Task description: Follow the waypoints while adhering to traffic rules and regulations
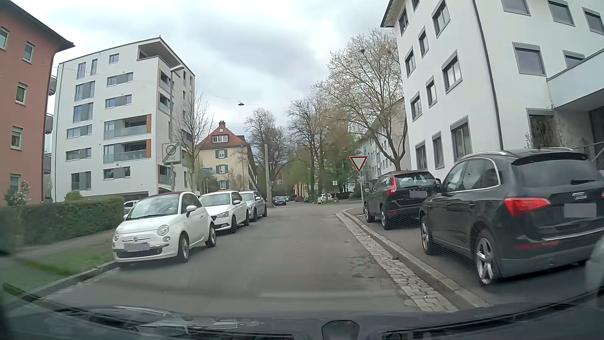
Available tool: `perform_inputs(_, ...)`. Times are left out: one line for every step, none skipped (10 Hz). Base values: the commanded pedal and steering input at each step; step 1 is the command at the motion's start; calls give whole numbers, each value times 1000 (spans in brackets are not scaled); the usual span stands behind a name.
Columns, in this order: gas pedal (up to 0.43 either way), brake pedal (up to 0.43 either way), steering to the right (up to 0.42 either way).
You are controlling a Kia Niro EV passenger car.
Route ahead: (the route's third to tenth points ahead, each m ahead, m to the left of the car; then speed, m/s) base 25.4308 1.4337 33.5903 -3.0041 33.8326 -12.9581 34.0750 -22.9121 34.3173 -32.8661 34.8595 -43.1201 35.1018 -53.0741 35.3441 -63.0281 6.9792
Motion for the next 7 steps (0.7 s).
perform_inputs(47,0,4)
perform_inputs(47,0,3)
perform_inputs(47,0,3)
perform_inputs(39,0,4)
perform_inputs(20,0,4)
perform_inputs(20,0,1)
perform_inputs(8,0,-3)
